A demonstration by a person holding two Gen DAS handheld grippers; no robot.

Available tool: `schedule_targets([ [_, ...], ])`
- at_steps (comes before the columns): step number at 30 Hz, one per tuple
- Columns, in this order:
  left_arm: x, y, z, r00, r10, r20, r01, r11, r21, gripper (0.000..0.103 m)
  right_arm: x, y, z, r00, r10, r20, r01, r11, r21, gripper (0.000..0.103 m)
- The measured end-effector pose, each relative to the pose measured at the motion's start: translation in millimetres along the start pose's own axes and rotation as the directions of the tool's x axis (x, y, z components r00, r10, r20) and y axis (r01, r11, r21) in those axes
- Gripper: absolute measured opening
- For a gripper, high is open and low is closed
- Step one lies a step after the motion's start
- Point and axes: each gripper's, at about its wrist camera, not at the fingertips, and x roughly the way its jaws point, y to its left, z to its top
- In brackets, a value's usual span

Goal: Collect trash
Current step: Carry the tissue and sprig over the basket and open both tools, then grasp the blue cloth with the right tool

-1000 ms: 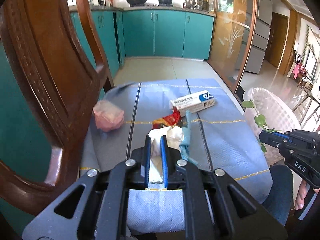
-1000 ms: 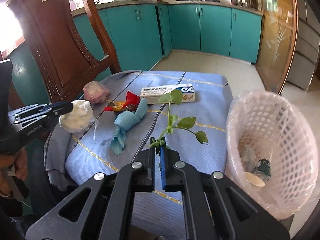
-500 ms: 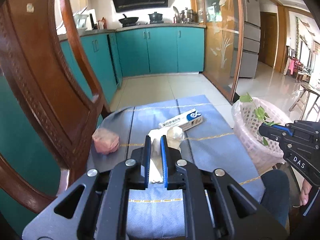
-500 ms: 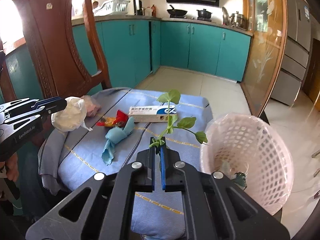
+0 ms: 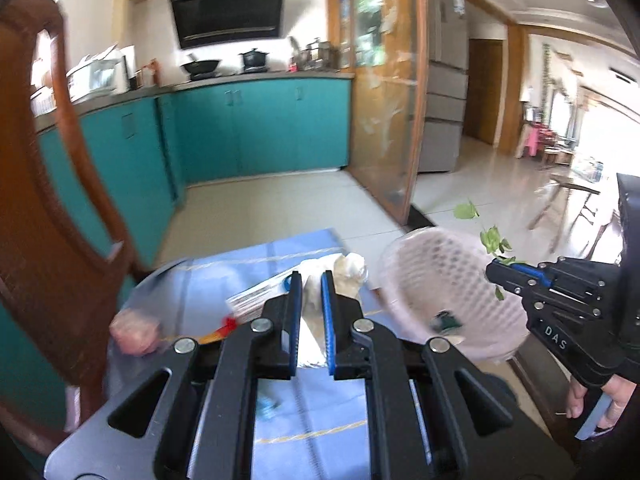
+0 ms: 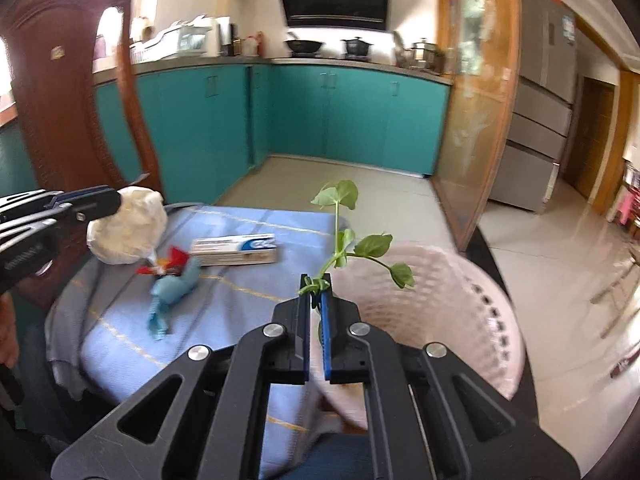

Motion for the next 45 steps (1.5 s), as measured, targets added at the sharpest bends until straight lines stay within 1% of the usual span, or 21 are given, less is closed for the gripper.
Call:
schedule_targets([
  [3, 16, -21, 10, 0.998, -0.058, -0.003, 0.058, 0.998, 0.026, 0.011, -10, -28, -2, 0.999, -0.045, 0.010, 0.044, 0.998, 0.046, 0.005],
  [6, 37, -44, 19, 0.991, -0.132, -0.027, 0.132, 0.991, 0.025, 0.011, -17, -55, -6, 0.998, -0.060, 0.011, 0.059, 0.993, 0.104, 0.005],
  [11, 75, -88, 24, 0.971, -0.217, -0.098, 0.223, 0.973, 0.053, 0.011, -8, -86, -19, 0.992, -0.112, -0.052, 0.119, 0.981, 0.156, 0.005],
  [16, 117, -124, 21, 0.960, -0.227, -0.165, 0.244, 0.966, 0.090, 0.011, 2, -97, -29, 0.988, -0.124, -0.089, 0.138, 0.975, 0.174, 0.005],
  [20, 137, -134, 13, 0.952, -0.236, -0.197, 0.257, 0.962, 0.091, 0.011, 7, -98, -33, 0.988, -0.114, -0.101, 0.130, 0.976, 0.177, 0.005],
  [21, 143, -136, 11, 0.945, -0.249, -0.213, 0.273, 0.958, 0.089, 0.011, 9, -98, -34, 0.988, -0.109, -0.105, 0.127, 0.976, 0.178, 0.005],
  [22, 145, -136, 10, 0.941, -0.257, -0.222, 0.282, 0.955, 0.087, 0.018, 11, -99, -34, 0.989, -0.105, -0.108, 0.123, 0.976, 0.180, 0.005],
  [23, 149, -136, 8, 0.934, -0.271, -0.232, 0.297, 0.951, 0.083, 0.043, 13, -100, -34, 0.989, -0.099, -0.112, 0.118, 0.976, 0.183, 0.005],
  [24, 151, -133, 7, 0.934, -0.270, -0.233, 0.295, 0.952, 0.080, 0.058, 16, -101, -35, 0.989, -0.090, -0.121, 0.112, 0.976, 0.189, 0.005],
  [25, 150, -126, 7, 0.946, -0.244, -0.215, 0.264, 0.962, 0.072, 0.074, 20, -101, -36, 0.988, -0.086, -0.132, 0.111, 0.974, 0.197, 0.008],
  [26, 148, -117, 7, 0.957, -0.217, -0.193, 0.231, 0.971, 0.057, 0.074, 23, -103, -37, 0.987, -0.082, -0.140, 0.110, 0.973, 0.205, 0.017],
  [27, 147, -109, 7, 0.960, -0.207, -0.191, 0.219, 0.975, 0.044, 0.074, 28, -104, -39, 0.986, -0.073, -0.152, 0.106, 0.971, 0.215, 0.023],
  [29, 143, -87, 7, 0.965, -0.178, -0.191, 0.182, 0.983, 0.008, 0.074, 35, -100, -43, 0.983, -0.069, -0.173, 0.107, 0.970, 0.218, 0.057],
  [31, 135, -61, 2, 0.980, -0.095, -0.177, 0.095, 0.995, -0.009, 0.076, 37, -94, -45, 0.983, -0.072, -0.168, 0.107, 0.972, 0.209, 0.069],
  [33, 127, -42, -2, 0.985, -0.024, -0.170, 0.023, 1.000, -0.012, 0.076, 39, -87, -45, 0.984, -0.060, -0.166, 0.093, 0.976, 0.198, 0.073],
  [34, 121, -27, -7, 0.986, 0.029, -0.166, -0.033, 0.999, -0.019, 0.076, 40, -82, -44, 0.984, -0.059, -0.167, 0.091, 0.978, 0.190, 0.075],
  [36, 113, -5, -17, 0.982, 0.094, -0.165, -0.101, 0.994, -0.039, 0.077, 41, -75, -43, 0.984, -0.061, -0.166, 0.090, 0.981, 0.174, 0.077],
  [38, 105, 23, -31, 0.971, 0.150, -0.183, -0.164, 0.985, -0.059, 0.077, 40, -68, -39, 0.986, -0.051, -0.156, 0.076, 0.984, 0.160, 0.077],
  [40, 102, 55, -49, 0.953, 0.202, -0.226, -0.225, 0.971, -0.080, 0.077, 39, -59, -35, 0.990, -0.027, -0.138, 0.048, 0.988, 0.150, 0.077],
  [43, 104, 101, -64, 0.930, 0.229, -0.288, -0.284, 0.945, -0.163, 0.075, 43, -40, -30, 0.991, 0.026, -0.131, -0.010, 0.992, 0.125, 0.078],
  [45, 102, 126, -69, 0.924, 0.230, -0.306, -0.301, 0.930, -0.212, 0.067, 47, -21, -28, 0.989, 0.046, -0.138, -0.034, 0.996, 0.085, 0.077],
])
